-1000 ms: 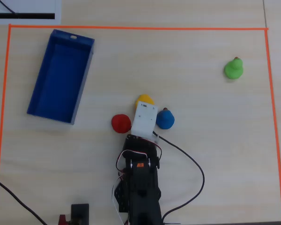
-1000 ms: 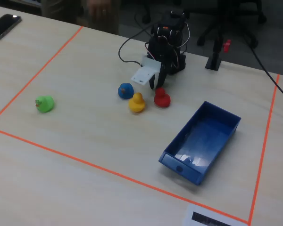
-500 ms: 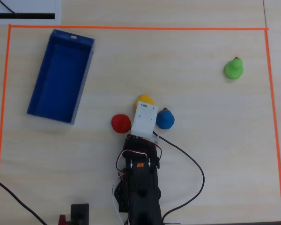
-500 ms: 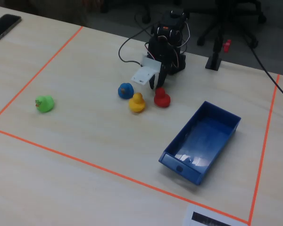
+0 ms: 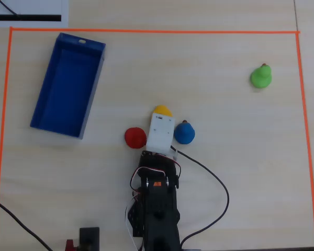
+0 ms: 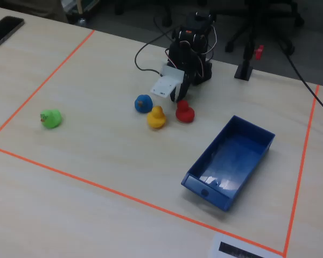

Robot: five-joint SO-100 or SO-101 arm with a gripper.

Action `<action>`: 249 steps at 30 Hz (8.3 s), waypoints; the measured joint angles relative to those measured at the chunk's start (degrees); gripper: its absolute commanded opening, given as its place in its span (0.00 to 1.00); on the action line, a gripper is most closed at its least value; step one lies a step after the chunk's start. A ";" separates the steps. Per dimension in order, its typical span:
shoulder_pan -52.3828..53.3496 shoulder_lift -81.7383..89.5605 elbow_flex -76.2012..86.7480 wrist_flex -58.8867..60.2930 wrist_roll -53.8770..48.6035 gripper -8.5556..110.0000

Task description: Grasp green duck and put it into box.

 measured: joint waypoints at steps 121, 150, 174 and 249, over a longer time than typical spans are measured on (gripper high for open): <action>45.62 -147.30 -101.78 -89.21 -13.10 0.34; 35.77 -120.06 -103.01 -45.18 8.44 0.07; -39.29 -116.37 -125.68 10.55 49.22 0.17; 4.83 -0.62 -0.35 1.49 -12.74 0.09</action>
